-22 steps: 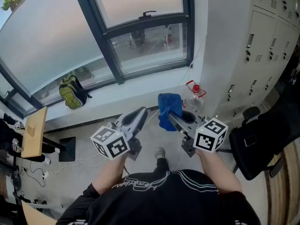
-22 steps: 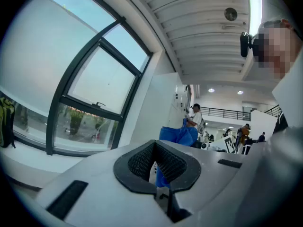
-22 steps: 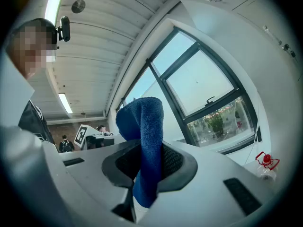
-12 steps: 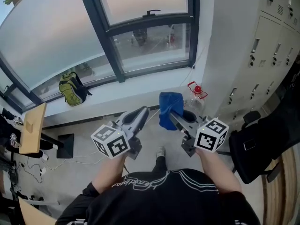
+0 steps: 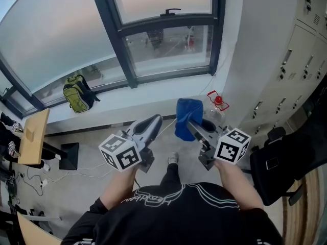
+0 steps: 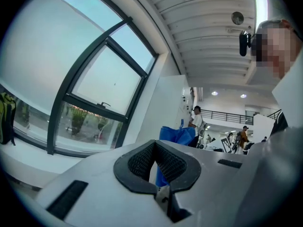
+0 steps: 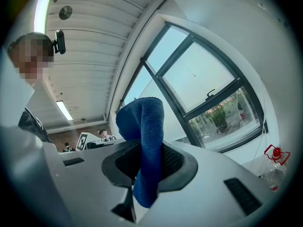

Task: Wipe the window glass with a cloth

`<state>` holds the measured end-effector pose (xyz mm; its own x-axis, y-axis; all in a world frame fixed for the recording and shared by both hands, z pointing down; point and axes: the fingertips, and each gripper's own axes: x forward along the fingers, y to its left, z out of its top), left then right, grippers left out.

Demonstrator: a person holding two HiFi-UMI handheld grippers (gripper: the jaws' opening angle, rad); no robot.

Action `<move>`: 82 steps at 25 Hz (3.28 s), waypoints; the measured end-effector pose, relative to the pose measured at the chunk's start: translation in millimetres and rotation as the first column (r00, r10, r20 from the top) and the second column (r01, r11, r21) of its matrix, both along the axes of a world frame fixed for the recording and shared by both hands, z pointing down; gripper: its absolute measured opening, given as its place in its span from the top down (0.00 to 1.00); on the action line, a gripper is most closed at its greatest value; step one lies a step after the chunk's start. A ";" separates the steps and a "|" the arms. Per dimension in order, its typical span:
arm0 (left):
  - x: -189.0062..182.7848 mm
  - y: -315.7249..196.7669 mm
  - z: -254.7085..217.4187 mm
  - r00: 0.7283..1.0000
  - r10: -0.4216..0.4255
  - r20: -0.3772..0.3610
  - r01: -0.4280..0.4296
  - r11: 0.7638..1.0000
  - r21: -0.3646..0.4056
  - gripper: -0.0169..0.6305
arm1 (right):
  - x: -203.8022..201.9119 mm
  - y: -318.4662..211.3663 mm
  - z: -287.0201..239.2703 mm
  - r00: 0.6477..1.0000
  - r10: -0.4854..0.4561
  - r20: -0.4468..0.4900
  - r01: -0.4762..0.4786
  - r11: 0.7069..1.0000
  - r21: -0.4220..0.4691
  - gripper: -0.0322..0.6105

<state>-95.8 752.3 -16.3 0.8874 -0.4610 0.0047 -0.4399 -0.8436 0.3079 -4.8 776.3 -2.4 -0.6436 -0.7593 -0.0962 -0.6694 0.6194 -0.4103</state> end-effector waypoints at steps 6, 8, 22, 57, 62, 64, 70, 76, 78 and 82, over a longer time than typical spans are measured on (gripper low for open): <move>-7.2 -67.2 22.3 0.999 -0.024 -0.021 0.024 1.000 0.005 0.96 | -2.0 -68.5 23.1 1.000 -0.014 -0.023 0.014 1.000 0.001 0.85; -10.9 -103.4 33.4 0.999 -0.034 -0.028 0.034 0.999 0.010 0.96 | -4.7 -103.2 37.5 1.000 -0.018 -0.022 0.017 1.000 -0.004 0.85; -107.4 -513.3 89.9 0.984 -0.173 0.040 0.176 0.979 -0.101 0.96 | -92.5 -497.3 69.1 0.997 -0.074 -0.026 0.072 0.995 -0.065 0.85; -146.0 -819.3 217.0 0.822 -0.568 0.048 0.563 0.797 -0.216 0.96 | -177.6 -958.2 187.3 0.968 -0.137 -0.210 0.173 0.971 0.163 0.85; -142.3 -833.7 227.0 0.808 -0.589 0.025 0.576 0.781 -0.242 0.96 | -188.0 -995.8 189.4 0.964 -0.128 -0.233 0.173 0.968 0.184 0.85; -153.0 -838.1 236.5 0.803 -0.594 0.040 0.582 0.769 -0.264 0.96 | -199.0 -1006.2 187.1 0.965 -0.115 -0.237 0.165 0.965 0.205 0.85; -171.9 -847.2 259.9 0.822 -0.566 0.061 0.554 0.771 -0.315 0.96 | -217.2 -1021.8 186.0 0.965 -0.037 -0.260 0.106 0.961 0.257 0.85; -180.4 -854.0 270.0 0.852 -0.521 0.061 0.509 0.794 -0.331 0.96 | -223.1 -1027.7 184.8 0.961 0.051 -0.272 0.033 0.955 0.294 0.85; -181.1 -856.8 270.2 0.857 -0.511 0.056 0.499 0.801 -0.331 0.96 | -224.7 -1028.8 184.7 0.956 0.074 -0.284 0.017 0.952 0.306 0.85; -179.5 -860.5 268.7 0.874 -0.484 0.046 0.471 0.820 -0.326 0.96 | -225.0 -1029.2 187.6 0.939 0.131 -0.318 -0.019 0.943 0.333 0.85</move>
<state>-275.4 -108.2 252.4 0.5588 -0.8059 0.1955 -0.7448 -0.3841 0.5457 -229.8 -252.9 185.2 -0.6230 -0.7707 -0.1334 -0.7811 0.6219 0.0553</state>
